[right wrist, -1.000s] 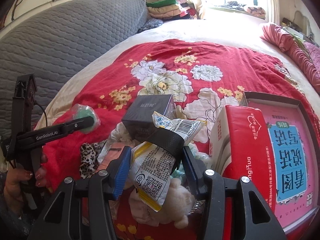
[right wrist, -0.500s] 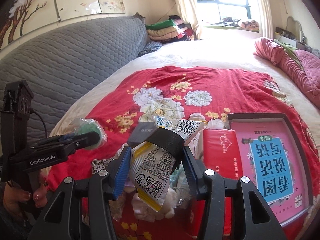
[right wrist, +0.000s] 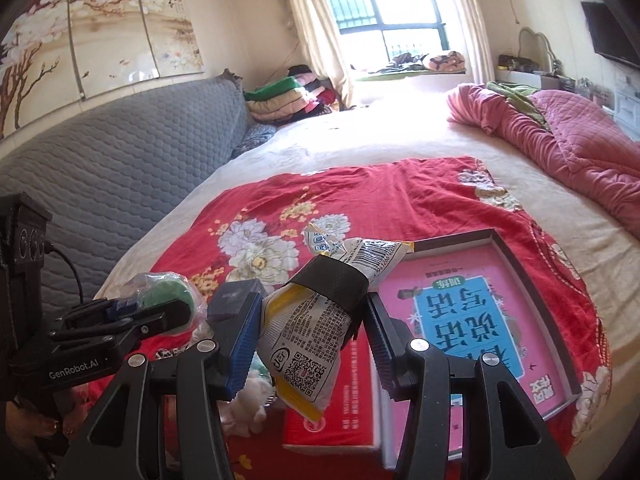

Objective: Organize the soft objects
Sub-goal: 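Carry the soap bag with the left tool while the right tool carries the snack packet over the pink tray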

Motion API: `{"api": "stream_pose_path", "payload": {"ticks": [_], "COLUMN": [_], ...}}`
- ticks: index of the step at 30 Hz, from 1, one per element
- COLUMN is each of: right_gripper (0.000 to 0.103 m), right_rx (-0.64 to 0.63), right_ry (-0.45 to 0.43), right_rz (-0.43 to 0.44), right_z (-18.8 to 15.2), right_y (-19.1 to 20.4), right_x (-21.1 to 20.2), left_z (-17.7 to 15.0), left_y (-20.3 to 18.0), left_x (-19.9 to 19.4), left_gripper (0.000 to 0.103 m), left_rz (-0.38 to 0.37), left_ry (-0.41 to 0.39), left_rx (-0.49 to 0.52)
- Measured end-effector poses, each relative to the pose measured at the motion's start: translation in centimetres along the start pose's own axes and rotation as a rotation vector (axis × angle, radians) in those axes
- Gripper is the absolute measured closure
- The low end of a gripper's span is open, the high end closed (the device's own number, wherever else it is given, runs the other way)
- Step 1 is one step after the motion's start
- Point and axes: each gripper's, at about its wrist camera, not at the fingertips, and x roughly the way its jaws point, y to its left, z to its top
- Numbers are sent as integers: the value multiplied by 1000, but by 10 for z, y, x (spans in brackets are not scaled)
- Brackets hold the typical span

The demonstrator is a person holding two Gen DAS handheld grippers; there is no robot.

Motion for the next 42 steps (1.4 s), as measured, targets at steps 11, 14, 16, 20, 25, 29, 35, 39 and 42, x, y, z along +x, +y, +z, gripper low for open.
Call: {"api": "stream_pose_path", "payload": {"ticks": [11, 14, 16, 20, 25, 29, 35, 39, 42], "right_gripper": [51, 51, 51, 51, 51, 51, 51, 51, 51], "right_rx": [93, 117, 137, 159, 182, 216, 235, 252, 247], "right_ry": [-27, -21, -13, 10, 48, 72, 104, 127, 145], "right_rz": [-141, -169, -186, -212, -232, -234, -244, -242, -252], "right_z": [-12, -17, -22, -32, -45, -53, -63, -68, -72], "right_y": [-75, -94, -106, -125, -145, -158, -171, -179, -184], "right_x": [-25, -26, -25, -20, -10, -1, 12, 20, 25], "left_z": [13, 14, 14, 9, 3, -2, -9, -12, -13], "left_y": [-72, -91, -101, -120, -140, -151, -160, -166, -169], "left_x": [46, 64, 77, 102, 128, 148, 168, 175, 181], "left_gripper": [56, 56, 56, 56, 56, 56, 56, 56, 56], "left_rz": [-73, -88, -106, -122, -122, -114, -107, -103, -97], "left_ry": [75, 102, 129, 185, 244, 286, 333, 346, 357], "left_rx": [89, 119, 128, 157, 202, 234, 264, 288, 302]}}
